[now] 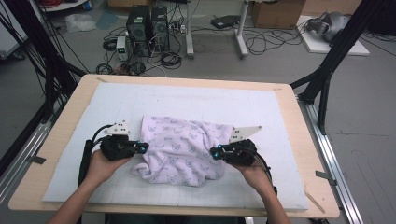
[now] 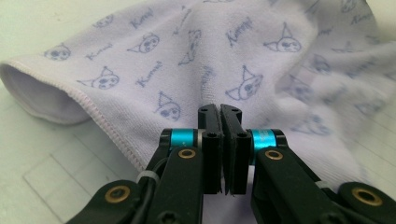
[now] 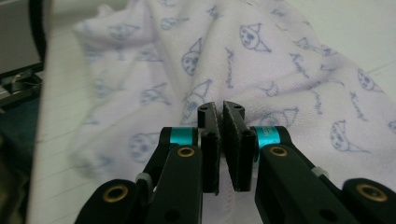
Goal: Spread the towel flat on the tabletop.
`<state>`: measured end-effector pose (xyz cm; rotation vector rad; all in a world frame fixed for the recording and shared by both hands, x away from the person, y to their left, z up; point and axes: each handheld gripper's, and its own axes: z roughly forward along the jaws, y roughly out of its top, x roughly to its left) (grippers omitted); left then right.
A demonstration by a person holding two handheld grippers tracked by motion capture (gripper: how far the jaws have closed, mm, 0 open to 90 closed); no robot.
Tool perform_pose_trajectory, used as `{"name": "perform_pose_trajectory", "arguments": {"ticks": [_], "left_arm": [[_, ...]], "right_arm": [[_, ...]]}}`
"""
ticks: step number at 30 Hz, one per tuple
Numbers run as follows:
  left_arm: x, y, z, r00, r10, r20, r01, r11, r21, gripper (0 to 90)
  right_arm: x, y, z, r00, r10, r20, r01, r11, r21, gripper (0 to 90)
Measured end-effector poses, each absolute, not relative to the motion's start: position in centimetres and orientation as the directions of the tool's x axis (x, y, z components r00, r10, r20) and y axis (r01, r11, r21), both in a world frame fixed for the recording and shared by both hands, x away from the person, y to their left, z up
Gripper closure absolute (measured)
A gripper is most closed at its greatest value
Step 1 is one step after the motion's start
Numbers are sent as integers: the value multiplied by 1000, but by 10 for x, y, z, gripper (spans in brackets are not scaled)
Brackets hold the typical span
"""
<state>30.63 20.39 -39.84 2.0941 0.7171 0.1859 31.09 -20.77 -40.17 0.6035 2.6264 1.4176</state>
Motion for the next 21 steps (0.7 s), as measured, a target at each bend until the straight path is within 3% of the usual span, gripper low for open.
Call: {"name": "perform_pose_trajectory", "arguments": {"ticks": [6, 8, 9, 10, 15, 21], "left_arm": [[266, 213, -400, 843, 521, -135, 413, -465, 783, 867], [261, 214, -400, 848, 512, -137, 410, -469, 782, 861], [260, 214, -398, 849, 512, -131, 405, -469, 785, 847], [261, 215, -396, 846, 517, -130, 404, -463, 788, 768], [285, 216, -386, 830, 544, -124, 405, -434, 805, 714], [334, 202, -393, 808, 572, -141, 428, -407, 807, 656]], "right_arm": [[266, -209, -414, -931, 345, 120, 297, 522, 800, 850], [257, -209, -416, -934, 328, 138, 301, 521, 799, 808], [255, -209, -414, -935, 325, 140, 299, 516, 803, 761], [255, -210, -411, -936, 326, 130, 290, 512, 809, 742], [282, -219, -391, -918, 393, 47, 272, 538, 798, 690], [334, -219, -402, -880, 465, 94, 348, 497, 795, 649]]}}
